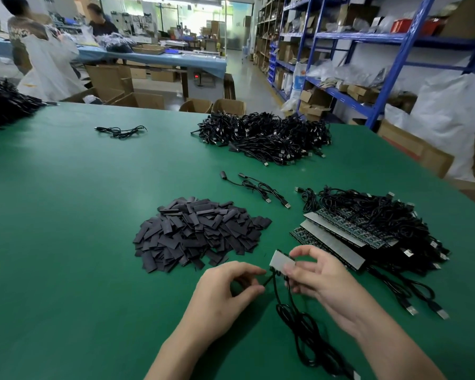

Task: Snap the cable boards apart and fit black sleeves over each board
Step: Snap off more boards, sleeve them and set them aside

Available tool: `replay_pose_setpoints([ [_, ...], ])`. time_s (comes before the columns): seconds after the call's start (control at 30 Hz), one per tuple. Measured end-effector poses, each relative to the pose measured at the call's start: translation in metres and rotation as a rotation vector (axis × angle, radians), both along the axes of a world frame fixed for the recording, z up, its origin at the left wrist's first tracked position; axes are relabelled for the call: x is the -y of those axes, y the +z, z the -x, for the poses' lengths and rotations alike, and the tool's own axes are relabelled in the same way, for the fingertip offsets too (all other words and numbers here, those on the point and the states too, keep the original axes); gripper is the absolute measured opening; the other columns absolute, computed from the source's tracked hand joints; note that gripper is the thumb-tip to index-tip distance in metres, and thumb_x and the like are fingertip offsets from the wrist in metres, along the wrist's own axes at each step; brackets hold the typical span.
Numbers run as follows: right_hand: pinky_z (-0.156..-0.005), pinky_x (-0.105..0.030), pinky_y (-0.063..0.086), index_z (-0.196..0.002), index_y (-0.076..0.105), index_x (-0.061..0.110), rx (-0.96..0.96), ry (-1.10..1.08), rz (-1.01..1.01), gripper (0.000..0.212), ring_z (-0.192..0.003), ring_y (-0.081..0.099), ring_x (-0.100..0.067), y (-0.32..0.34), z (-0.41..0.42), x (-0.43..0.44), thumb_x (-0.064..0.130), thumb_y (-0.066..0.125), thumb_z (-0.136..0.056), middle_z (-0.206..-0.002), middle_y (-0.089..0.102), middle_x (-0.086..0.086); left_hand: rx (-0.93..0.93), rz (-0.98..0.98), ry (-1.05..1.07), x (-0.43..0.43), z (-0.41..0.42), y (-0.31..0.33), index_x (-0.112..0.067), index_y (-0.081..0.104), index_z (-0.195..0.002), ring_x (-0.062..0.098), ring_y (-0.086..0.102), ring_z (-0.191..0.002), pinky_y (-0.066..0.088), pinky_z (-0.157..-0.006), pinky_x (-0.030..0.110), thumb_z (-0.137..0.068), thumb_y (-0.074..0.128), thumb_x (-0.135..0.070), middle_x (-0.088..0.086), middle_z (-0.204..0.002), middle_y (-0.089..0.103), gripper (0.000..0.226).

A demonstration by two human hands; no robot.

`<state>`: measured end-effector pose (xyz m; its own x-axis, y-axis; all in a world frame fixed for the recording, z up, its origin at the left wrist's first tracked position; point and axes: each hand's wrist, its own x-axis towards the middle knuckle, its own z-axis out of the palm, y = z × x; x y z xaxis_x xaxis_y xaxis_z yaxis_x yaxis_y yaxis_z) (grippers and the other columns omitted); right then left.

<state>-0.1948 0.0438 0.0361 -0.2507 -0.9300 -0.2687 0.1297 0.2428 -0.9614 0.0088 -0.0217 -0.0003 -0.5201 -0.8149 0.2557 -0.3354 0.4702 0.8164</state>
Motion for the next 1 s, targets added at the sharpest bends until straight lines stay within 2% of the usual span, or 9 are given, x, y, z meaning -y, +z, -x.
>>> replay_pose_setpoints([
  [0.13,-0.055,-0.023,0.058,-0.124,0.058,0.007,0.367,0.001,0.086,0.058,-0.064,0.069,-0.015,0.018,-0.009,-0.003,0.01,0.08,-0.071,-0.08,0.072,-0.007,-0.153,0.028,-0.002,-0.006,0.004,0.008,-0.031,0.08,-0.099,0.008,0.068,-0.089,0.048,-0.074,0.019,-0.089,0.08,-0.019,-0.019,-0.093,0.073,0.016],
  [0.23,-0.057,-0.025,0.059,-0.127,0.058,0.006,0.44,0.053,0.137,0.055,-0.065,0.068,-0.014,0.032,-0.02,-0.006,0.01,0.076,-0.076,-0.079,0.07,-0.006,-0.271,-0.156,-0.066,-0.013,0.008,0.01,-0.034,0.081,-0.1,0.009,0.069,-0.082,0.055,-0.075,0.03,-0.089,0.08,-0.016,-0.009,-0.093,0.077,0.021],
  [0.37,-0.063,-0.03,0.062,-0.123,0.062,0.005,0.283,0.056,0.178,0.051,-0.069,0.071,-0.018,0.054,-0.026,-0.009,0.011,0.076,-0.075,-0.081,0.07,-0.007,-0.476,-0.543,-0.309,-0.017,0.009,0.014,-0.025,0.078,-0.11,0.019,0.073,-0.092,0.058,-0.084,0.031,-0.09,0.074,-0.01,0.006,-0.097,0.078,0.025],
  [0.47,-0.061,-0.028,0.061,-0.119,0.066,0.007,0.075,0.102,0.199,0.041,-0.072,0.072,-0.02,0.07,-0.02,-0.014,0.012,0.073,-0.08,-0.087,0.072,-0.01,-0.515,-0.662,-0.424,-0.019,0.01,0.012,-0.024,0.073,-0.115,0.035,0.072,-0.11,0.056,-0.098,0.044,-0.093,0.071,-0.007,0.011,-0.108,0.078,0.028],
  [0.53,-0.055,-0.025,0.056,-0.117,0.069,0.01,-0.077,0.135,0.203,0.032,-0.07,0.07,-0.02,0.078,-0.016,-0.017,0.01,0.072,-0.085,-0.09,0.072,-0.015,-0.497,-0.625,-0.433,-0.02,0.012,0.012,-0.023,0.074,-0.113,0.038,0.068,-0.117,0.053,-0.103,0.044,-0.093,0.07,-0.008,0.013,-0.116,0.076,0.025],
  [0.7,-0.056,-0.019,0.05,-0.109,0.073,0.022,-0.353,0.119,0.192,0.024,-0.066,0.068,-0.017,0.07,-0.01,-0.014,0.004,0.071,-0.093,-0.083,0.071,-0.008,-0.406,-0.276,-0.157,-0.014,0.013,0.011,-0.026,0.079,-0.107,0.013,0.064,-0.12,0.048,-0.103,0.031,-0.098,0.062,-0.029,-0.01,-0.119,0.071,0.02],
  [0.83,-0.075,-0.026,0.054,-0.102,0.071,0.037,-0.498,0.078,0.208,0.029,-0.067,0.07,-0.017,0.05,-0.016,-0.008,0.009,0.072,-0.093,-0.085,0.068,-0.005,-0.454,-0.359,-0.149,-0.014,0.007,0.012,-0.032,0.074,-0.108,0.016,0.067,-0.098,0.052,-0.09,0.03,-0.088,0.069,-0.046,-0.002,-0.103,0.072,0.025],
  [0.93,-0.059,-0.027,0.054,-0.101,0.07,0.037,-0.447,0.004,0.225,0.033,-0.065,0.069,-0.017,0.035,-0.021,-0.004,0.005,0.07,-0.094,-0.075,0.065,0.004,-0.449,-0.489,-0.247,-0.017,0.012,0.008,-0.028,0.061,-0.119,0.019,0.069,-0.087,0.055,-0.087,0.031,-0.078,0.084,-0.035,0.004,-0.097,0.076,0.048],
  [1.0,-0.052,-0.026,0.053,-0.105,0.07,0.029,-0.332,-0.059,0.238,0.03,-0.064,0.068,-0.017,0.028,-0.024,-0.004,0.002,0.069,-0.094,-0.078,0.067,-0.005,-0.408,-0.485,-0.239,-0.02,0.016,0.005,-0.026,0.053,-0.124,0.021,0.072,-0.087,0.056,-0.086,0.031,-0.077,0.086,-0.03,0.007,-0.1,0.076,0.058],
])
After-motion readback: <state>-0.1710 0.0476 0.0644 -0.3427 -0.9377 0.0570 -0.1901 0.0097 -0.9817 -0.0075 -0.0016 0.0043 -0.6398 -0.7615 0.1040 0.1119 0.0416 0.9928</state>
